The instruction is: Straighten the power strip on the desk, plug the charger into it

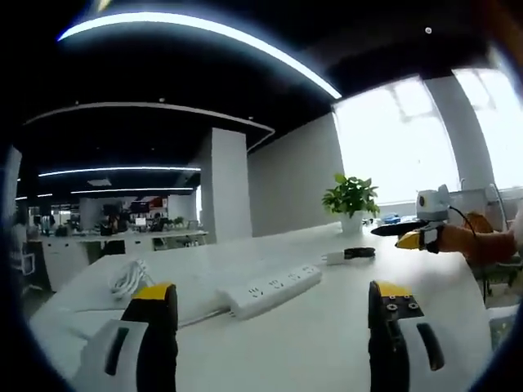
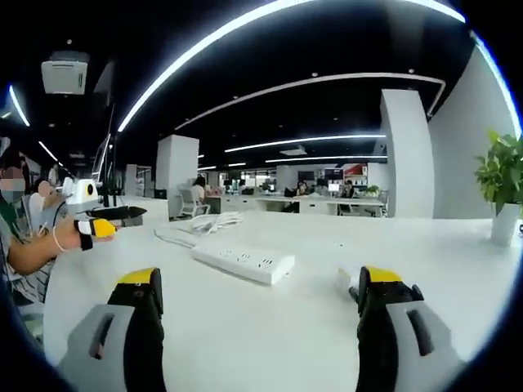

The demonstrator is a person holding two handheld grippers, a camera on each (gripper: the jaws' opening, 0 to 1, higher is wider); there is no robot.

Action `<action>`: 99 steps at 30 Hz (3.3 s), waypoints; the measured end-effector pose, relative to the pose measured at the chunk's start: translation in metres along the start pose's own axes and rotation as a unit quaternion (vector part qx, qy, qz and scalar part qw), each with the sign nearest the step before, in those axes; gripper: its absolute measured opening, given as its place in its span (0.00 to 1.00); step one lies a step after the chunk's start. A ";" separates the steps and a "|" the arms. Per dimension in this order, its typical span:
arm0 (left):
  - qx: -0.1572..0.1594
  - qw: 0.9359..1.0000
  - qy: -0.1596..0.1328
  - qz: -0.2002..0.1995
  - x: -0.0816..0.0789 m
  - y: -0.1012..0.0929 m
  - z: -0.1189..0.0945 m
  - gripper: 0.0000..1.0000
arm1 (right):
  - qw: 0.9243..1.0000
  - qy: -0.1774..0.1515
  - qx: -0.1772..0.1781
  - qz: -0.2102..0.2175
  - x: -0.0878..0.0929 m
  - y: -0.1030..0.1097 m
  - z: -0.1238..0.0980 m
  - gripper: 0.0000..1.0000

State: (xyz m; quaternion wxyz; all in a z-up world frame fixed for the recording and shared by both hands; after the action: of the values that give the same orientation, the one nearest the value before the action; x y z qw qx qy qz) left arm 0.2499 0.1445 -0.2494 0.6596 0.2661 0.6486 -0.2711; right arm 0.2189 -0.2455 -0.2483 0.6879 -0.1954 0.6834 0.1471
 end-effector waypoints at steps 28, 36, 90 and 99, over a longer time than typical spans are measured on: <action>0.004 1.000 -0.006 -0.020 0.004 -0.005 -0.007 0.99 | 0.999 0.011 0.001 -0.037 0.012 -0.078 0.014 0.98; 0.004 1.000 -0.016 -0.026 0.000 -0.003 -0.008 0.99 | 0.999 0.021 0.000 -0.025 0.025 -0.109 0.024 0.96; 0.018 0.999 -0.018 -0.045 0.005 -0.008 -0.005 0.99 | 0.941 0.334 -0.050 -0.035 0.025 -0.123 0.033 0.45; 0.019 0.998 -0.020 -0.048 0.004 -0.008 -0.005 0.99 | 0.933 0.353 -0.055 -0.033 0.024 -0.125 0.036 0.31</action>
State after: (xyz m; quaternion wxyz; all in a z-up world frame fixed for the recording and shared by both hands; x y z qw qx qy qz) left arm 0.2406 0.1422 -0.2539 0.6535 0.2418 0.6419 -0.3200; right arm 0.3098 -0.3399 -0.2640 0.3950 -0.2949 0.8660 0.0836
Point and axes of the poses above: the point that each gripper's makers call its tool centre point, and the gripper's own axes: z roughly forward along the fingers, y roughly to its left, x roughly out of its underside, the point moved 10 cm from there along -z, roughly backward along the fingers, and after that the axes turned 1 degree about -z, right-handed, at the moved point
